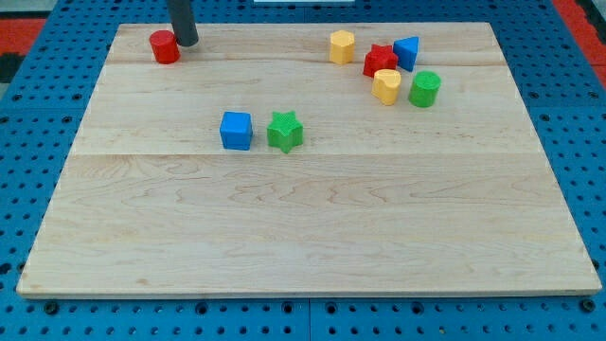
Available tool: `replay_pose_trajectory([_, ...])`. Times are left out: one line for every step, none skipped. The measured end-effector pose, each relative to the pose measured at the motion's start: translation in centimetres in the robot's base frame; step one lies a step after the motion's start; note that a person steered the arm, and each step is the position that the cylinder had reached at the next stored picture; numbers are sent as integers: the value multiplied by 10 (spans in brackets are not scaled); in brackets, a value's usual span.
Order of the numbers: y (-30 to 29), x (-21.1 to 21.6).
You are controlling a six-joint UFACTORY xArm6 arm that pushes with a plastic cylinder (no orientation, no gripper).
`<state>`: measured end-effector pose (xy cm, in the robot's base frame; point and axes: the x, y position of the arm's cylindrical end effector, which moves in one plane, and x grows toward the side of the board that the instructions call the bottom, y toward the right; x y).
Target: Slide the green star to the left of the yellow hexagon
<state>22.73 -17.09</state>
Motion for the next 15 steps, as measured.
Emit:
replay_pose_trajectory([75,31])
replay_pose_trajectory([167,77])
replay_pose_trajectory([194,161])
replay_pose_trajectory([241,235])
replay_pose_trajectory([195,247])
replay_pose_trajectory([184,199])
replay_pose_trajectory([174,216])
replay_pose_trajectory([132,219])
replay_pose_trajectory([94,185])
replay_pose_trajectory([122,182])
replay_pose_trajectory([126,204])
replay_pose_trajectory([143,224])
replay_pose_trajectory([150,188])
replay_pose_trajectory([164,165])
replay_pose_trajectory([197,162])
